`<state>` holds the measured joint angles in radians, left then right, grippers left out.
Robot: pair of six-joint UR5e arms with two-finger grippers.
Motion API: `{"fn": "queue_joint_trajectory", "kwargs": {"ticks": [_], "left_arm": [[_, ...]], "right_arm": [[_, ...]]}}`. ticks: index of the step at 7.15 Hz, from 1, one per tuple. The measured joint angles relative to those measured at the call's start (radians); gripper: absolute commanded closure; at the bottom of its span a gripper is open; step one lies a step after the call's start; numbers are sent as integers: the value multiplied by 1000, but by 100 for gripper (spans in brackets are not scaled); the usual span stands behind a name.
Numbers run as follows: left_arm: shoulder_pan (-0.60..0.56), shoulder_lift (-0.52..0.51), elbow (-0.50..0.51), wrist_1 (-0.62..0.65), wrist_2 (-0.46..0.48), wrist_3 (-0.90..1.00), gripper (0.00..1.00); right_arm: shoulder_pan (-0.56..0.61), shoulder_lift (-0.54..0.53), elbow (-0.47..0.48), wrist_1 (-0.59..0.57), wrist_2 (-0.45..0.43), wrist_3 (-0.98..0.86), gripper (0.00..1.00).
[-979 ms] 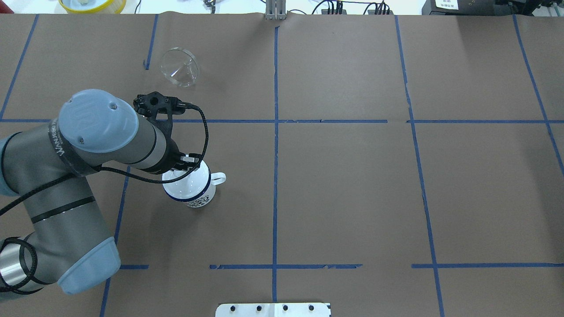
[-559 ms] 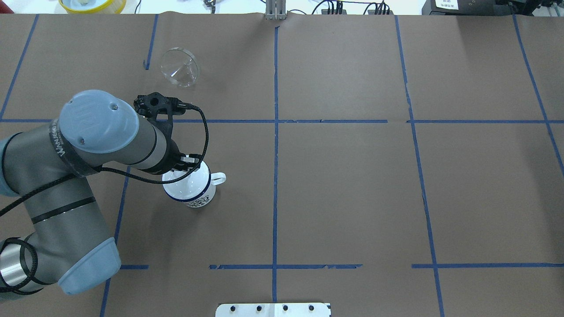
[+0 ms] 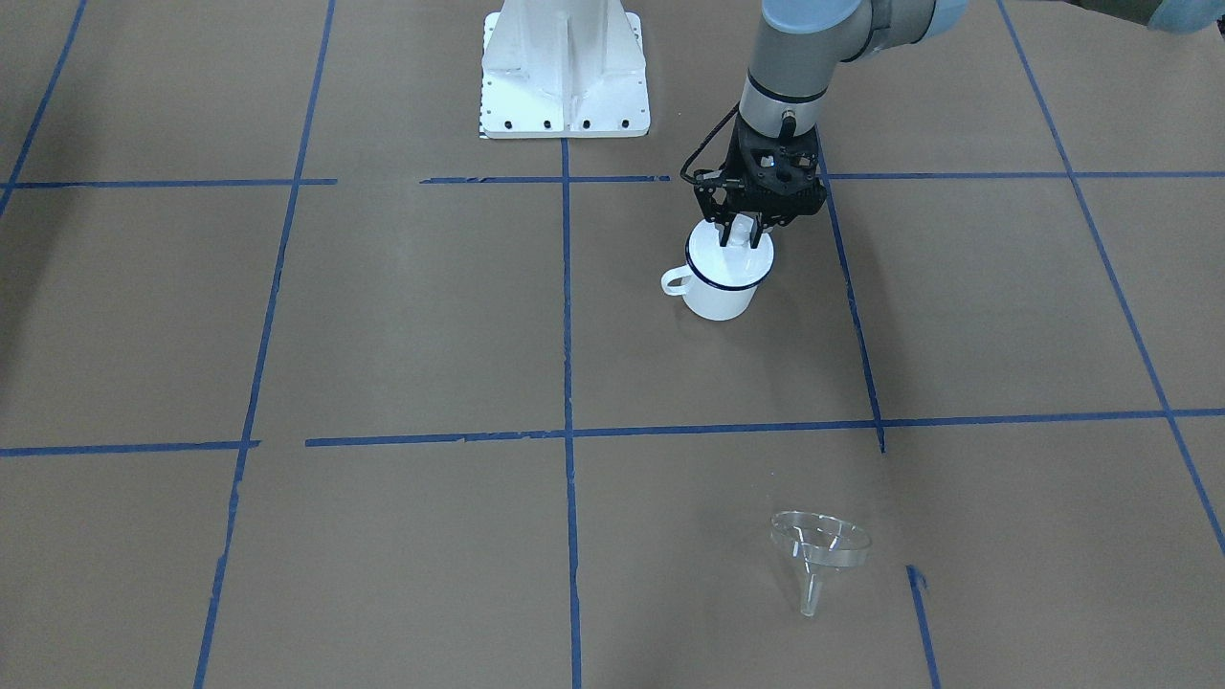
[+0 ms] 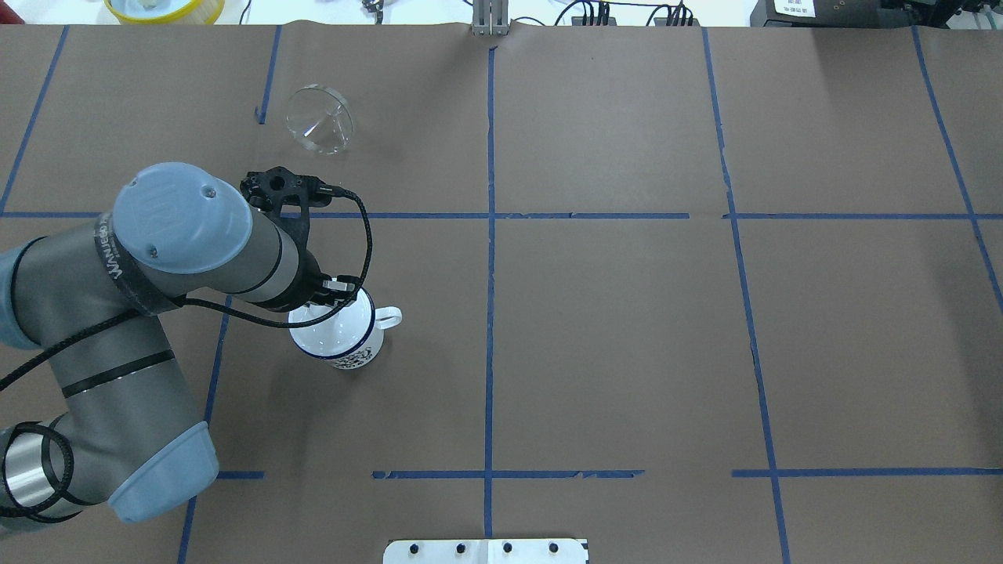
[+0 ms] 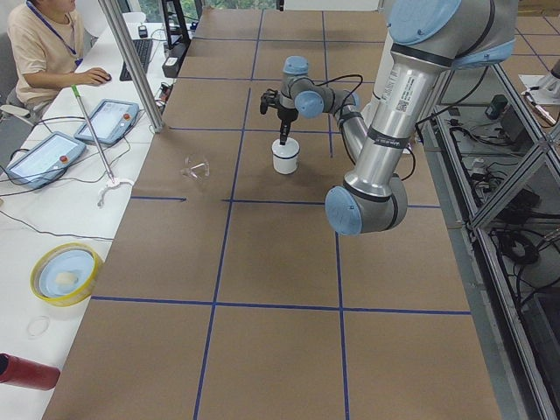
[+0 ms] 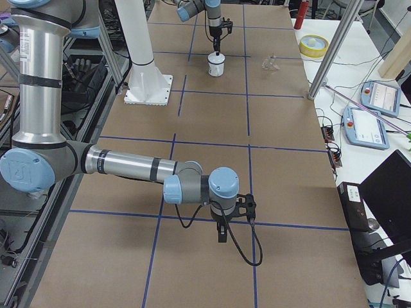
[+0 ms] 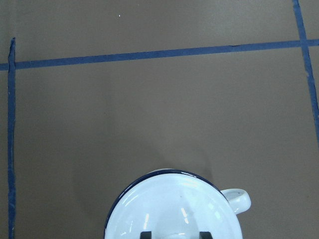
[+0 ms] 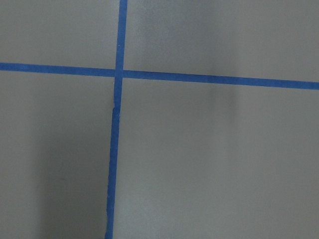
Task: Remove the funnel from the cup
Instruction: 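Lower the lid onto the mug top with the left gripper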
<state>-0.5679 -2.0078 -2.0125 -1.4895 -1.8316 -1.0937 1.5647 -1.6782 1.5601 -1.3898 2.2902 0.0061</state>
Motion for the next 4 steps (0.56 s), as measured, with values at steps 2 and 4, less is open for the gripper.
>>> {"fn": "queue_joint_trajectory", "kwargs": {"ticks": [2, 4], "left_arm": [[0, 0, 2, 0, 0, 0, 48], [0, 0, 2, 0, 0, 0, 0]], "right_arm": [[0, 0, 0, 0, 0, 0, 0], [0, 0, 0, 0, 0, 0, 0]]}}
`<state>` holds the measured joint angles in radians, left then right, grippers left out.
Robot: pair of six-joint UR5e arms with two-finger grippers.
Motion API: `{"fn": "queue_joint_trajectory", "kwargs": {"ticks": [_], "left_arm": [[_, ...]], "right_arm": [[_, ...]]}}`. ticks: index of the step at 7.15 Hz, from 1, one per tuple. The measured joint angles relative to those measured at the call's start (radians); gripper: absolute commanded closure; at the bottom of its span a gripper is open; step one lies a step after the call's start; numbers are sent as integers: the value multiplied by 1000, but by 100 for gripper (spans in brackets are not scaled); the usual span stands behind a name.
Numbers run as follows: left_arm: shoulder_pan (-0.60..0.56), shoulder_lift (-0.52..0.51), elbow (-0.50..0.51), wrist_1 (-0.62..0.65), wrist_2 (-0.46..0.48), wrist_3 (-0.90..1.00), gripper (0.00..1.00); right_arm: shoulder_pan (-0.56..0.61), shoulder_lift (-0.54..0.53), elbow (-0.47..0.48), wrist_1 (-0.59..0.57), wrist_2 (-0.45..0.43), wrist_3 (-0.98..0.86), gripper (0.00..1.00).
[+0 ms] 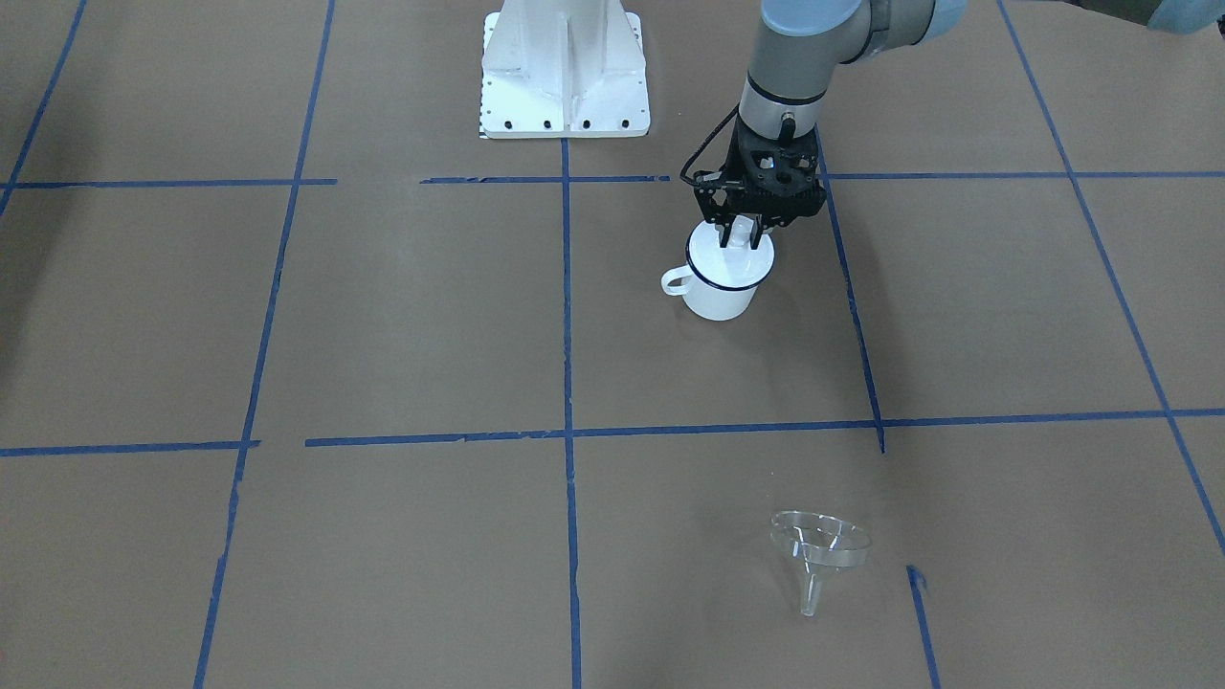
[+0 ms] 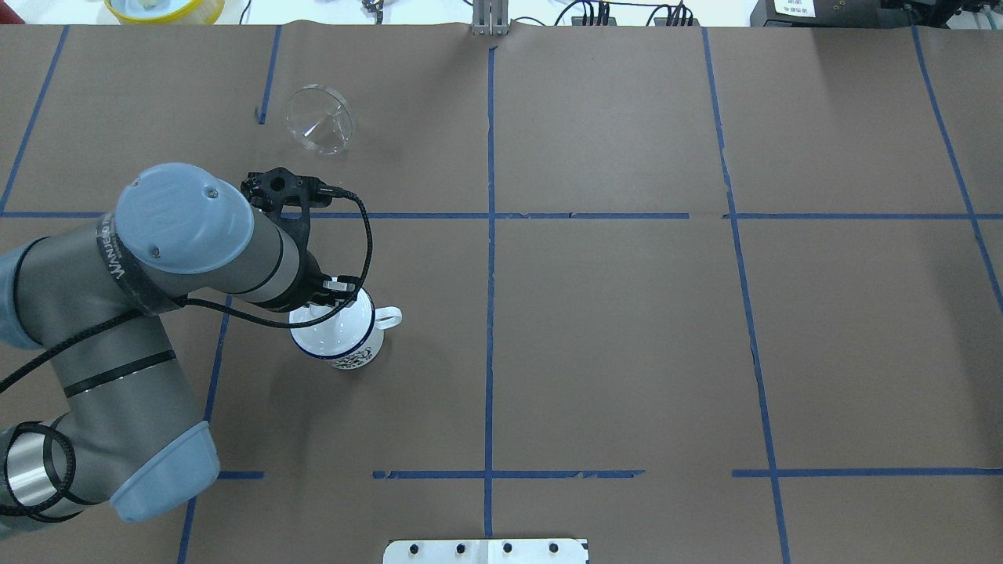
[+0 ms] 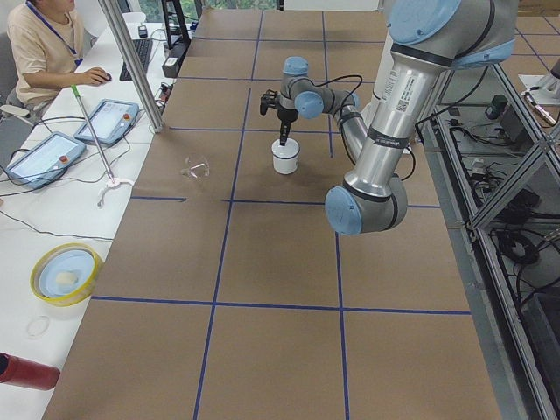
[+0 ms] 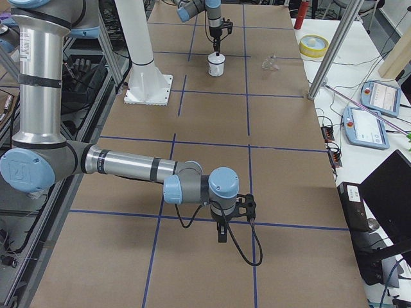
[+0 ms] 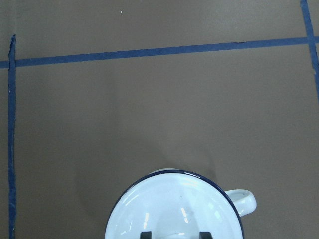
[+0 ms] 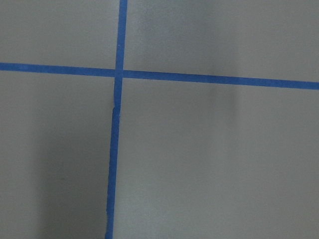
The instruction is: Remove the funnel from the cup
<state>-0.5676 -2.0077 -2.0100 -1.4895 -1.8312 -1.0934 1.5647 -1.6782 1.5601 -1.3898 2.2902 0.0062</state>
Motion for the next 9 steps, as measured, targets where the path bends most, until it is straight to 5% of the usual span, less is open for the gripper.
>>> {"fn": "queue_joint_trajectory", "kwargs": {"ticks": [3, 5, 7, 9], "left_arm": [[-14, 5, -18, 0, -3, 39, 0], [-124, 51, -53, -7, -51, 262, 0], [-390, 157, -50, -9, -250, 655, 0], [-595, 308, 34, -10, -418, 838, 0]], "right_arm": [[0, 0, 0, 0, 0, 0, 0], [0, 0, 0, 0, 0, 0, 0], [0, 0, 0, 0, 0, 0, 0], [0, 0, 0, 0, 0, 0, 0]]}}
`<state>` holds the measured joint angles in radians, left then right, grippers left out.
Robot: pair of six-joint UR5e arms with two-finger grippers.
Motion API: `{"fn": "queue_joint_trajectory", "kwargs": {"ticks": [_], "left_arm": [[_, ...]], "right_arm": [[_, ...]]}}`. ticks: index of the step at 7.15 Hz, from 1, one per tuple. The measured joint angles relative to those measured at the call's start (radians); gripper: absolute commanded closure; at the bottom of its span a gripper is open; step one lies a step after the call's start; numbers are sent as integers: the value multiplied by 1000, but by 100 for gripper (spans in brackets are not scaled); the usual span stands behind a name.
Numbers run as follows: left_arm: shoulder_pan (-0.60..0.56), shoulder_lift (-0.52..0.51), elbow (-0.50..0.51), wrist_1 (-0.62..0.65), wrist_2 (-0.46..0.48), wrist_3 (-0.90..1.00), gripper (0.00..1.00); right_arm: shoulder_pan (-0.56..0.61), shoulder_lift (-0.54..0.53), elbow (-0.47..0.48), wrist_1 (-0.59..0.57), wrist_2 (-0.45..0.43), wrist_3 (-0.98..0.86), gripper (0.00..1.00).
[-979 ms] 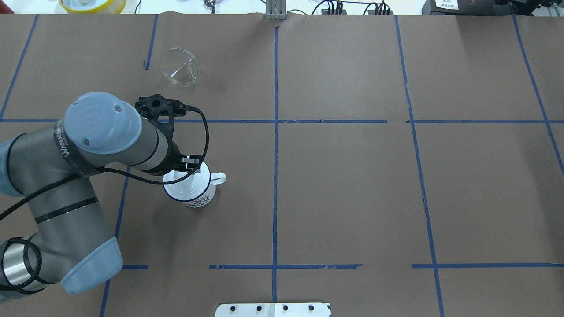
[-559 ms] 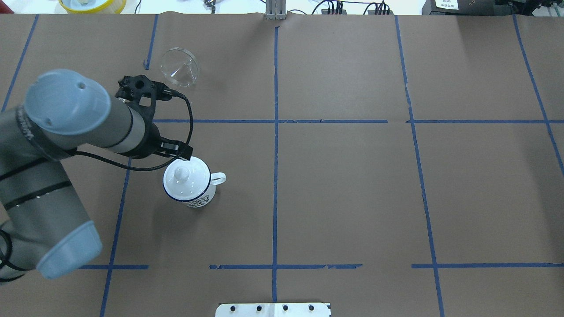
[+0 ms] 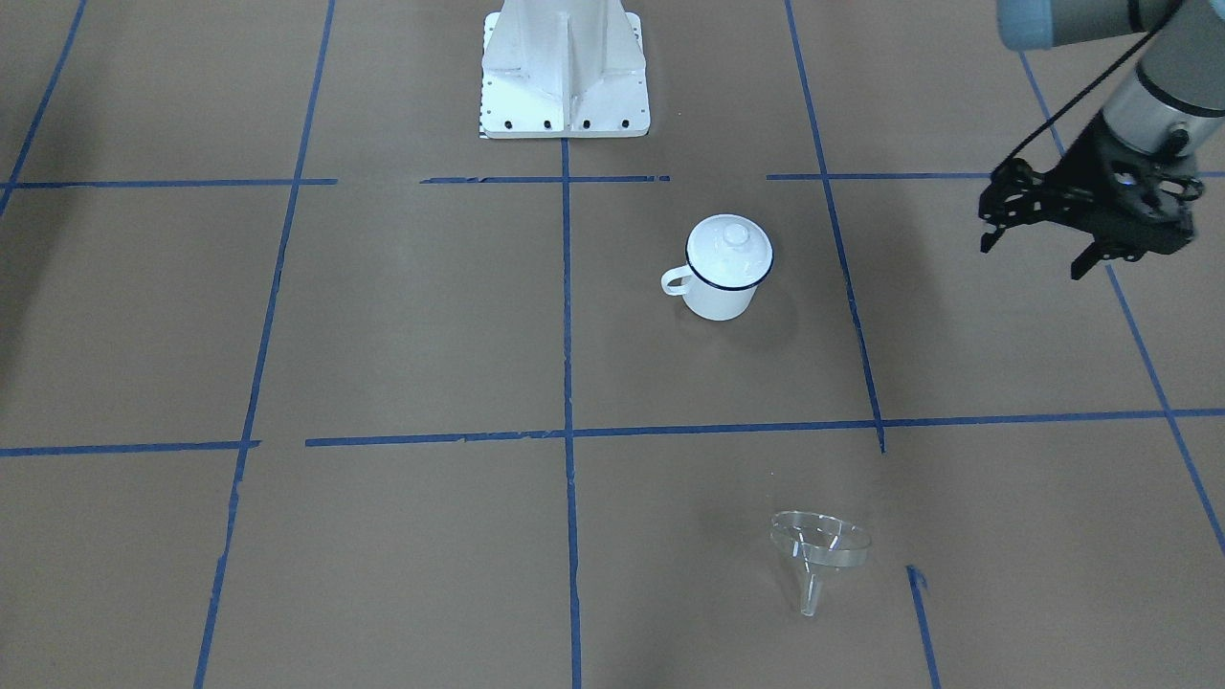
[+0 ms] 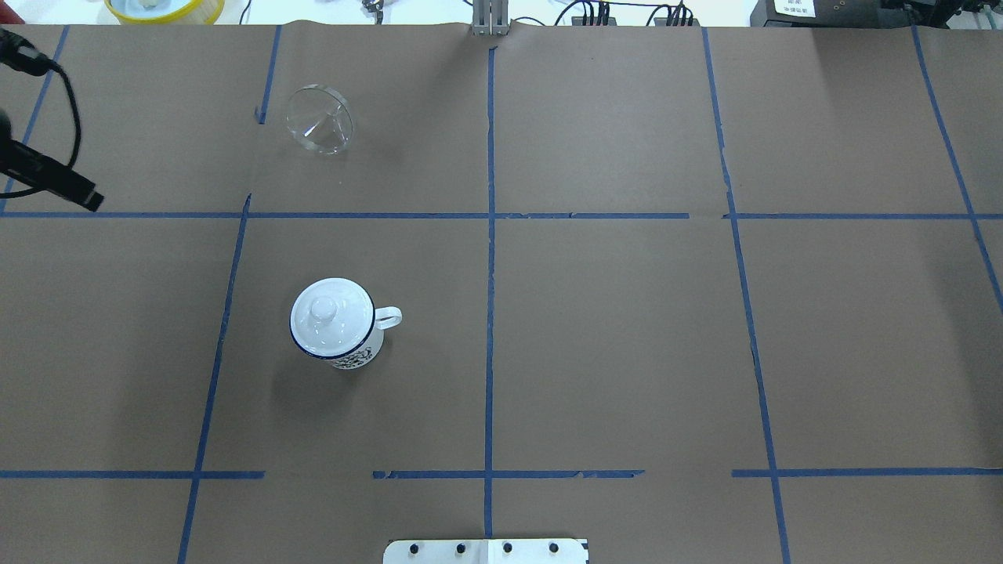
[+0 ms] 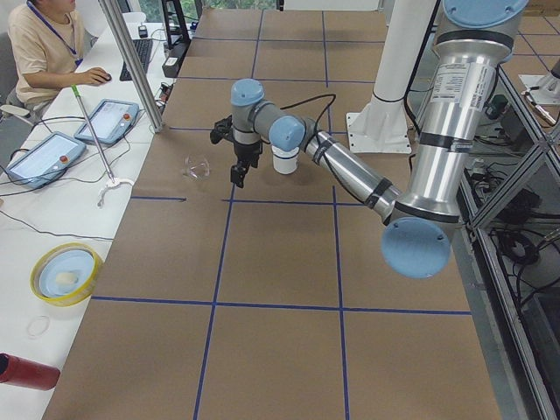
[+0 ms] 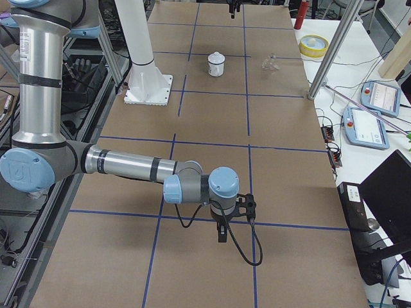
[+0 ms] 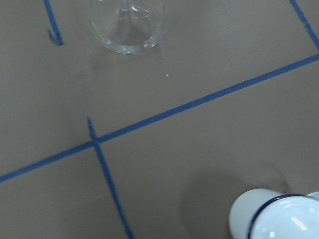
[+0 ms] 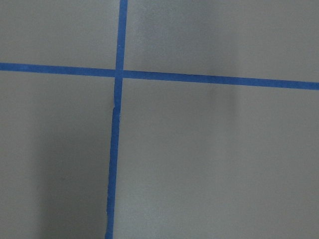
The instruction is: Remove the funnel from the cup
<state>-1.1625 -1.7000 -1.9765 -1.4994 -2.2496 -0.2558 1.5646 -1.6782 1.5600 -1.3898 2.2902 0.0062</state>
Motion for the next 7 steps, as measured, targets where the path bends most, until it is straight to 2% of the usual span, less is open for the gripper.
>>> {"fn": "queue_joint_trajectory", "kwargs": {"ticks": [1, 3, 5, 7], "left_arm": [[-77, 56, 72, -6, -43, 21, 0], [-219, 133, 158, -31, -70, 130, 0], [-340, 229, 177, -40, -75, 302, 0], [-395, 272, 184, -43, -74, 346, 0]], "right_arm": [[0, 0, 0, 0, 0, 0, 0], [0, 0, 0, 0, 0, 0, 0], [0, 0, 0, 0, 0, 0, 0], [0, 0, 0, 0, 0, 0, 0]]}}
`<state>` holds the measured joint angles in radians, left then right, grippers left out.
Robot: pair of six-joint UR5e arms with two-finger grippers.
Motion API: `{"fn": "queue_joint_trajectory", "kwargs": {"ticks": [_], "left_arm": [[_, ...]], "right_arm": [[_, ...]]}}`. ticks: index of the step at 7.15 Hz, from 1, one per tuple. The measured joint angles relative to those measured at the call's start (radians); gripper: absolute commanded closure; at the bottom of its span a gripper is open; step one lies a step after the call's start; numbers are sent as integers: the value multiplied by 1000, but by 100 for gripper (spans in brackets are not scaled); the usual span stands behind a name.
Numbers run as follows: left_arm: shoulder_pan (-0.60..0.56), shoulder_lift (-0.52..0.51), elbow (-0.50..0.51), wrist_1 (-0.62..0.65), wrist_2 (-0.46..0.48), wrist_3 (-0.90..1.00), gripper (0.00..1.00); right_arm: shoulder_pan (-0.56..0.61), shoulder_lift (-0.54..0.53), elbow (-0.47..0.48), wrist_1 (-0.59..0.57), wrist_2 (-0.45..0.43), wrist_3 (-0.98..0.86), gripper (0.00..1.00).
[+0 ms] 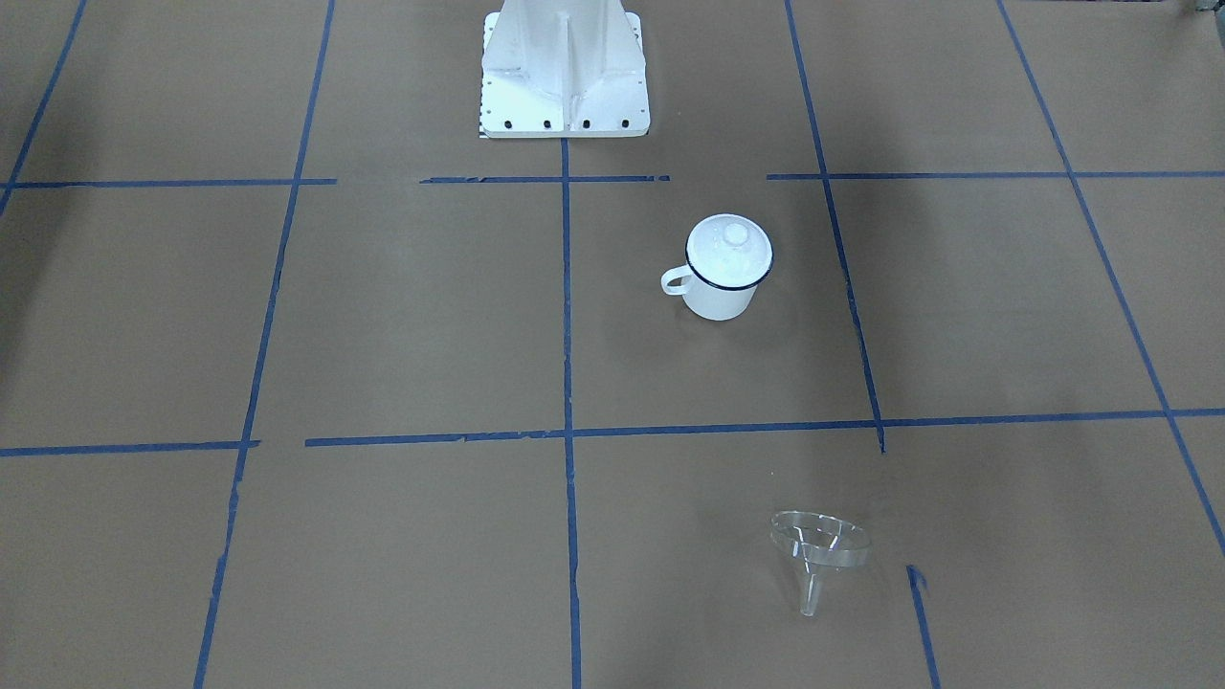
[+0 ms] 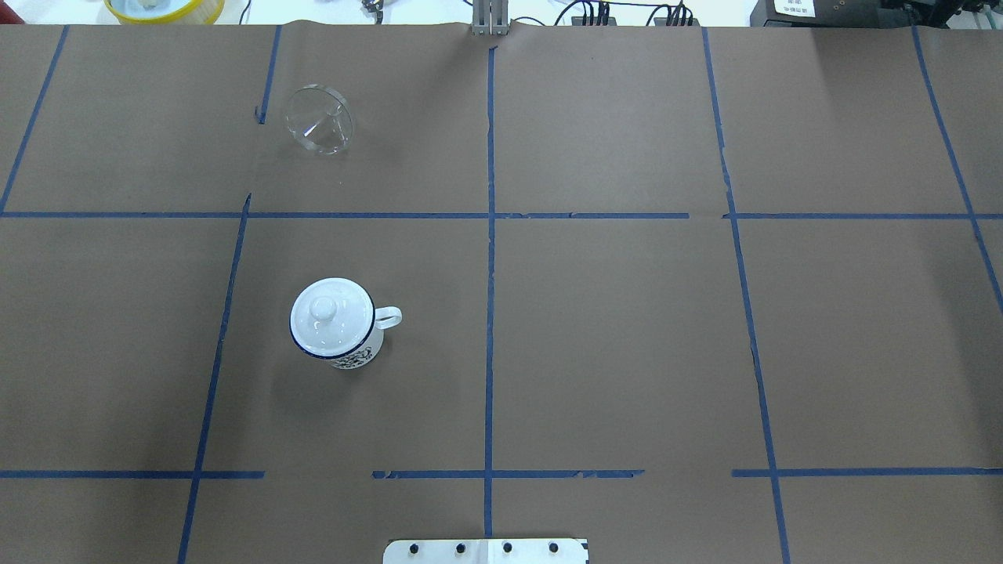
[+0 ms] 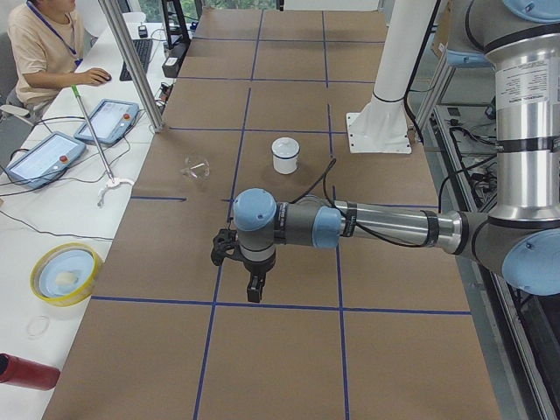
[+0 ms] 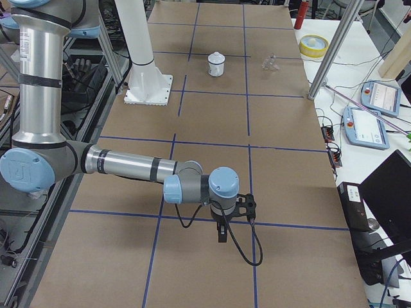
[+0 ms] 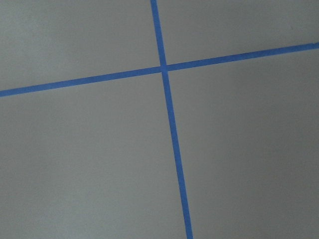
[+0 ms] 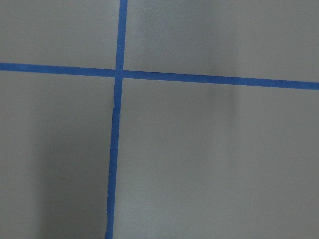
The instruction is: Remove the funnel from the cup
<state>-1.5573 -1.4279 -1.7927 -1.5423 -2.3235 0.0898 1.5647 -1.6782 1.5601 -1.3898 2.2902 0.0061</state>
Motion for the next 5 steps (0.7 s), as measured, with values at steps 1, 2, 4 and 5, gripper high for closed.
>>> {"fn": "queue_joint_trajectory", "kwargs": {"ticks": [1, 2, 4, 5], "left_arm": [[-7, -1, 6, 2, 1, 2, 0], [-8, -7, 15, 6, 3, 0, 0], [-9, -11, 31, 3, 8, 0, 0], [-9, -11, 37, 2, 8, 0, 0]], "right_arm": [[0, 0, 0, 0, 0, 0, 0], [0, 0, 0, 0, 0, 0, 0], [0, 0, 0, 0, 0, 0, 0], [0, 0, 0, 0, 0, 0, 0]]}}
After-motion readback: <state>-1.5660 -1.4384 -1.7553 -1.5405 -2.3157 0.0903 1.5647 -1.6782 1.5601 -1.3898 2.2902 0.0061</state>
